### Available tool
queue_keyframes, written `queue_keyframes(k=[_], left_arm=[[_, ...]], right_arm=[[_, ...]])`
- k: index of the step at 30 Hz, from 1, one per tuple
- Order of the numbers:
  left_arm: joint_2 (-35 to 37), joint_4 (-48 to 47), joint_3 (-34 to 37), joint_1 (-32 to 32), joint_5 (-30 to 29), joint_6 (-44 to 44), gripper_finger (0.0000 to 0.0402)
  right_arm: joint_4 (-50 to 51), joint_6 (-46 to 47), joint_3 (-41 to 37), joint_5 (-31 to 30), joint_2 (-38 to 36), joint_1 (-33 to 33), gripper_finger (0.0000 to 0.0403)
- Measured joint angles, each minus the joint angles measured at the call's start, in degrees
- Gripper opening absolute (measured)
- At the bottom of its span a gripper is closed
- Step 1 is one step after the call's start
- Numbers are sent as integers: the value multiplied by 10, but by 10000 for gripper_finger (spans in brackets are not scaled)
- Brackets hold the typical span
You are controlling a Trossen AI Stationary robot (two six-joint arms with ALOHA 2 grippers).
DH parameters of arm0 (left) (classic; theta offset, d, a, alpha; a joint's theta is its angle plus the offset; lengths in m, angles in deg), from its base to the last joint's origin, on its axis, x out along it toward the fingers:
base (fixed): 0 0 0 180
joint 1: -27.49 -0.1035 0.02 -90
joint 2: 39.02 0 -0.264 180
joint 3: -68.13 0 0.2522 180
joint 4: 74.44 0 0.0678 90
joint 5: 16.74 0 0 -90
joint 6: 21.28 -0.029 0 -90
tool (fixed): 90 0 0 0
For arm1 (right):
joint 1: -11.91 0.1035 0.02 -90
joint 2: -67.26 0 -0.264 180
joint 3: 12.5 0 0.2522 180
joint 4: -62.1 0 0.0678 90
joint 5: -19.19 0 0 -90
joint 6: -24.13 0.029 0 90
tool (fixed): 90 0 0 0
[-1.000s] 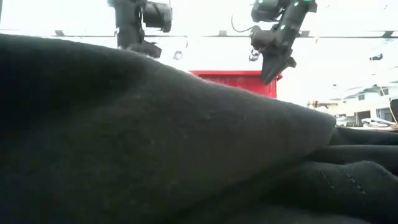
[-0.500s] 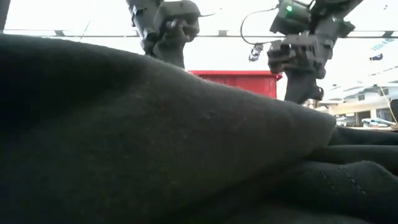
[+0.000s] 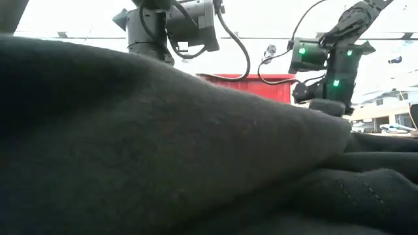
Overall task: Fold laundry
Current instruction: Fold the black shirt on the table
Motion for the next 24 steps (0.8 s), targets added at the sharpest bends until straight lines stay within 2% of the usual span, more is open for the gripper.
queue_keyframes(k=[4, 7, 8, 11, 14, 17, 20, 24], left_arm=[[0, -4, 0, -2, 0, 0, 102], [2, -9, 1, -7, 0, -5, 102], [3, -10, 1, -8, 1, -6, 102], [4, -20, 2, -11, 2, -9, 102], [4, -29, 2, -11, 1, -11, 102], [4, -43, 2, -10, 1, -11, 102], [4, -59, 2, 0, -3, -12, 102], [8, -56, 15, 12, -2, -11, 102]], right_arm=[[1, -9, 4, -110, -1, -57, 72], [14, -20, 24, -130, -1, -99, 68], [22, -20, 35, -108, -2, -108, 65], [30, -6, 57, 16, -23, -110, 59], [15, 4, 58, 150, -46, -81, 52], [-25, 8, 43, 237, -53, -52, 43], [-66, 14, 18, 278, -33, -33, 31], [-98, 21, -14, 276, 5, -24, 10]])
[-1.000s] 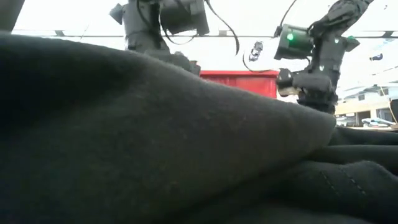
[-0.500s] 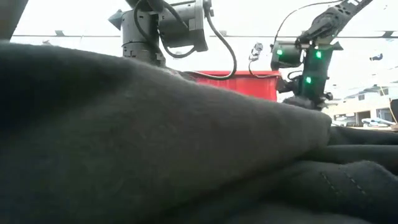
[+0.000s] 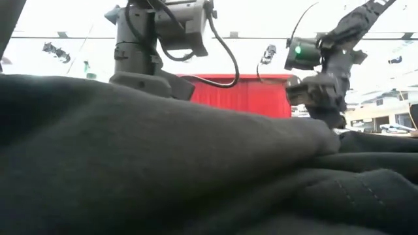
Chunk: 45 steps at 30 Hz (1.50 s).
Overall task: Fold laundry
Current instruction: Fold the black shirt on the table
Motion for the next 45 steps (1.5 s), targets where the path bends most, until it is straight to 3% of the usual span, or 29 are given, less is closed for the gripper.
queue_keyframes(k=[10, 14, 16, 19, 22, 26, 29, 33, 37, 41, 45], left_arm=[[-1, -51, 4, 49, 1, 44, 102], [-1, -59, 6, 65, 25, 69, 102], [-1, -57, 6, 67, 35, 76, 102], [-2, -57, 5, 66, 44, 85, 102], [-2, -56, 5, 61, 43, 94, 102], [-2, -58, 4, 49, 47, 87, 102], [-2, -62, 4, 33, 44, 73, 102], [-2, -62, 4, 18, 42, 44, 102], [-2, -62, 4, 12, 13, 11, 102], [-2, -59, 4, -3, -3, -23, 102], [-3, -88, 4, -38, -48, -55, 102]], right_arm=[[16, -59, -27, -146, 5, -100, 7], [20, -53, -11, -268, -17, -143, 6], [15, -44, 0, -297, -27, -155, 6], [28, -24, 15, -268, -45, -161, 6], [24, 21, 23, -176, -77, -130, 6], [27, 65, 22, -61, -117, -44, 6], [27, 93, 22, -22, -129, 44, 6], [26, 125, 22, -24, -112, 148, 5], [25, 124, 22, -58, -57, 207, 4], [25, 123, 22, -78, 17, 204, 4], [16, 123, 24, -166, 71, 176, 8]])
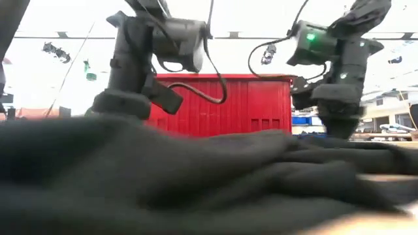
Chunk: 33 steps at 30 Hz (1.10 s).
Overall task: Fold laundry
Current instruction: Fold the black shirt on the table
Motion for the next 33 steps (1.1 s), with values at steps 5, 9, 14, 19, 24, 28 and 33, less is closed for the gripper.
queue_keyframes(k=[5, 9, 14, 19, 24, 28, 33], left_arm=[[-1, -94, 1, -85, -53, -41, 102], [14, -133, 0, -137, -52, -63, 102], [96, -161, -28, -146, -37, -36, 102], [209, -91, -48, -86, -37, -3, 102], [254, 8, -47, 16, -34, 57, 102], [238, 64, -46, 101, -35, 61, 102], [171, 160, -46, 193, -53, 35, 102]], right_arm=[[-44, -15, 1, -10, 11, -83, 16], [-40, -17, 3, 19, -23, -140, 16], [10, -43, 17, 56, -113, -153, 20], [43, -58, 19, 104, -207, -107, 21], [84, -36, 19, 103, -255, -1, 26], [92, 15, 19, 49, -256, 99, 33], [92, 27, 19, -8, -216, 204, 49]])
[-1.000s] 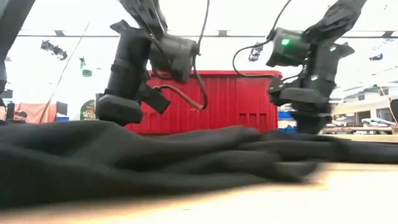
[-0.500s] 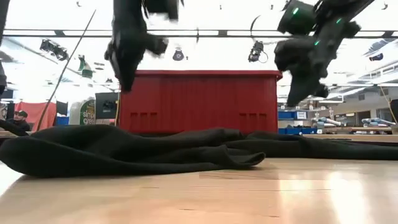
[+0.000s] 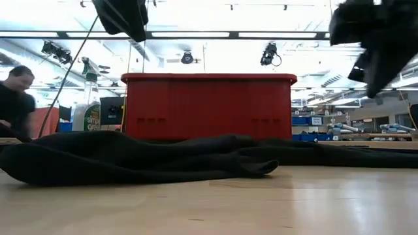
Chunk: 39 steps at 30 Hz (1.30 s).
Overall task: Fold laundry
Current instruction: Fold the black shirt on the table
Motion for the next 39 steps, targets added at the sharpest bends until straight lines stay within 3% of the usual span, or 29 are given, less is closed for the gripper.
queue_keyframes(k=[5, 12, 18, 22, 28, 33, 39], left_arm=[[-88, 66, 0, 59, -3, -2, 104], [-168, 63, 0, 88, -5, 55, 131], [-208, 63, -1, 88, -7, 84, 157], [-223, 55, -4, 83, -10, 133, 124], [-195, 56, -12, 62, 10, 211, 12], [-118, 50, -46, 55, -10, 197, 4], [-51, 21, -48, 55, -38, 197, 2]], right_arm=[[-1, -8, 0, -5, 60, 71, 94], [-6, 60, 0, -38, 135, 141, 156], [25, 160, 0, -74, 178, 198, 158], [47, 173, 0, -124, 202, 222, 147], [53, 156, 0, -186, 211, 224, 122], [38, 98, -12, -245, 211, 205, 116], [-49, 48, -59, -228, 218, 160, 108]])
